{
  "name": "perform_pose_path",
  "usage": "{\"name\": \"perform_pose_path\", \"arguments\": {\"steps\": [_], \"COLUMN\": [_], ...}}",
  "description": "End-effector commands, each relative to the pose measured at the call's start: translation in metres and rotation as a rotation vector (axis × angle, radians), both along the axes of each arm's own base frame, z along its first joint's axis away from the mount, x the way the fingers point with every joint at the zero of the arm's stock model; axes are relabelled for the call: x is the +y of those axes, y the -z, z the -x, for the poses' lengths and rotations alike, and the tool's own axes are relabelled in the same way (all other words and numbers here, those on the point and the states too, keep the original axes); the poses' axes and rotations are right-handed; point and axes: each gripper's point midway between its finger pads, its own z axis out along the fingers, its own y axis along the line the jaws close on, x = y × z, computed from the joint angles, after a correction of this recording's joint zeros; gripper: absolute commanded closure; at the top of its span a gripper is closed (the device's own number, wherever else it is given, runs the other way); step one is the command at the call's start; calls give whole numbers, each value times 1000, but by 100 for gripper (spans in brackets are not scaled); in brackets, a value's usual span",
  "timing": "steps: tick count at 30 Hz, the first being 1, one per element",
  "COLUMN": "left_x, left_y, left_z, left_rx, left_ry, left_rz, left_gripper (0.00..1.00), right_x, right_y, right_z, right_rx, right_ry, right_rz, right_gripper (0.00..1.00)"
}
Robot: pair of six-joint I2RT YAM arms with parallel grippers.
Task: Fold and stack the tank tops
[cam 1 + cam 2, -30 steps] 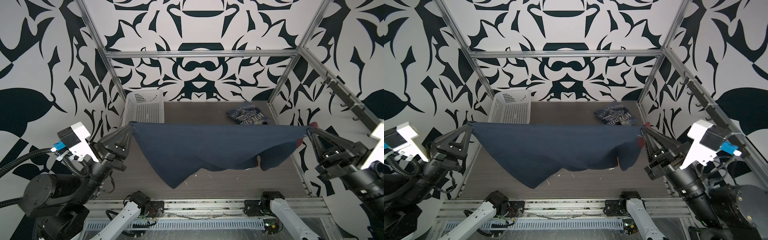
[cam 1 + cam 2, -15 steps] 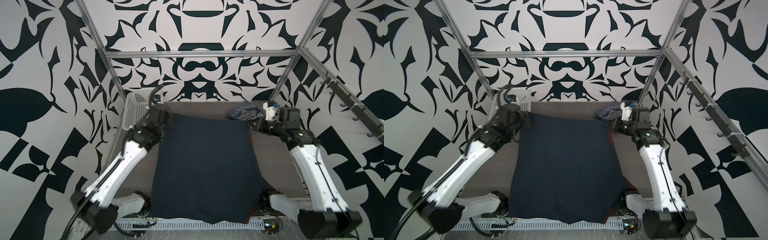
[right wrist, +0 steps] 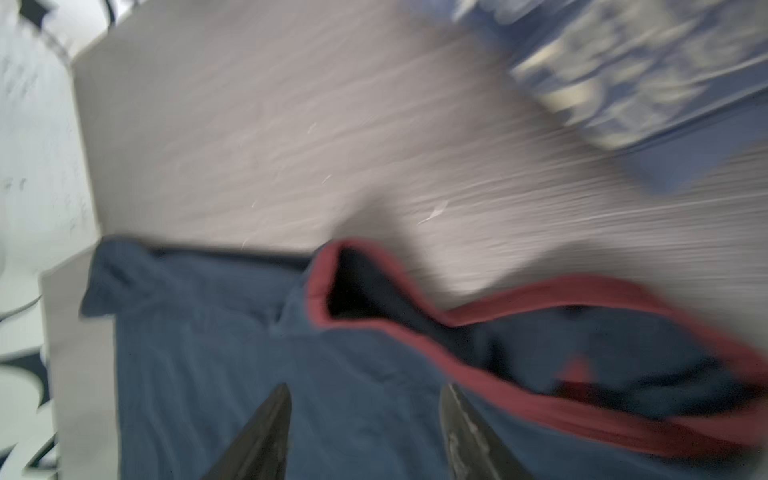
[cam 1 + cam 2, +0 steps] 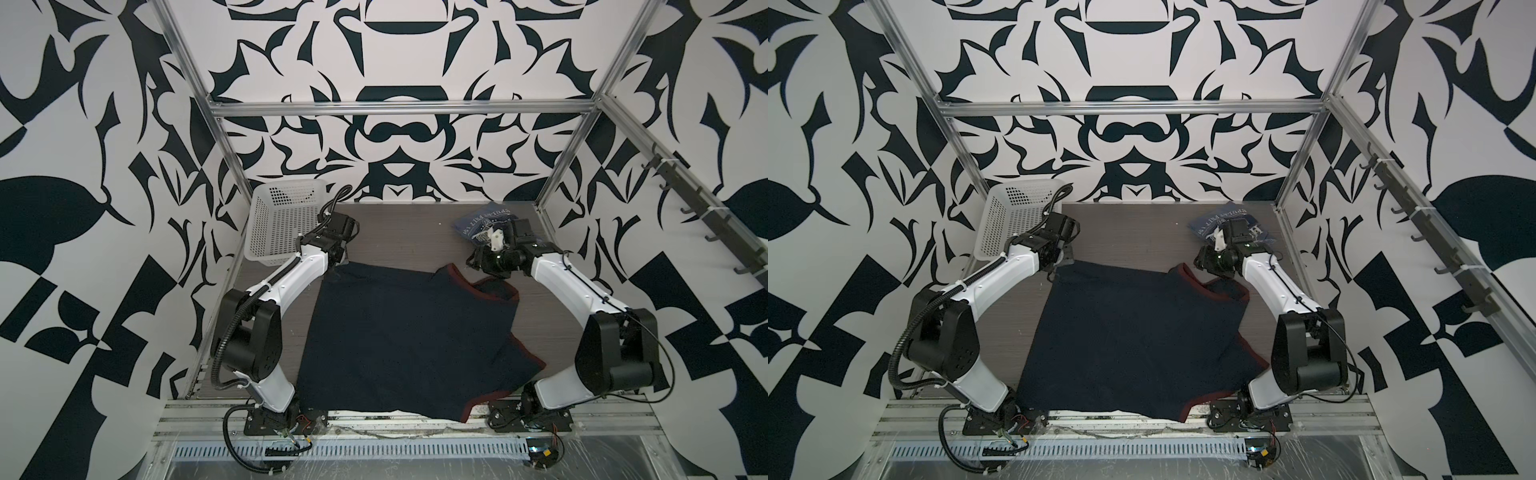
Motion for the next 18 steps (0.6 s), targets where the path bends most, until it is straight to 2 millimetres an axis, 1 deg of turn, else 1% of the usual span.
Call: {"name": "perform_pose_path", "arguments": {"steps": [1, 2, 4, 6, 7, 9, 11, 15, 17, 18], "left_x": [-38, -49, -76, -95, -103, -107, -107, -100, -94, -90], "left_y": [-2, 4, 20, 35, 42, 57, 69, 87, 97, 101], "left_z": [20, 25, 38, 48, 51, 55, 57, 62, 64, 65], "left_rx": [26, 45, 86, 126, 142, 174, 194, 202, 210, 214], "left_ry": [105, 133, 209, 255, 282, 290, 289, 258, 232, 212], "left_rz": [132, 166, 248, 305, 320, 326, 325, 327, 329, 332], "left_gripper": [32, 32, 33, 35, 36, 37, 37, 38, 37, 37], "right_x": [-35, -39, -49, -62, -68, -83, -101, -117, -124, -125], "right_y": [-4, 3, 23, 42, 50, 62, 68, 79, 86, 89], "right_z": [10, 14, 20, 25, 26, 29, 31, 32, 36, 37], "right_rx": [-3, 13, 73, 133, 156, 195, 228, 307, 346, 361], "right_ry": [95, 104, 139, 184, 204, 237, 274, 287, 291, 288], "right_rz": [81, 97, 119, 125, 131, 196, 291, 392, 437, 440], "right_gripper": [40, 40, 41, 43, 46, 48, 48, 47, 45, 45]}}
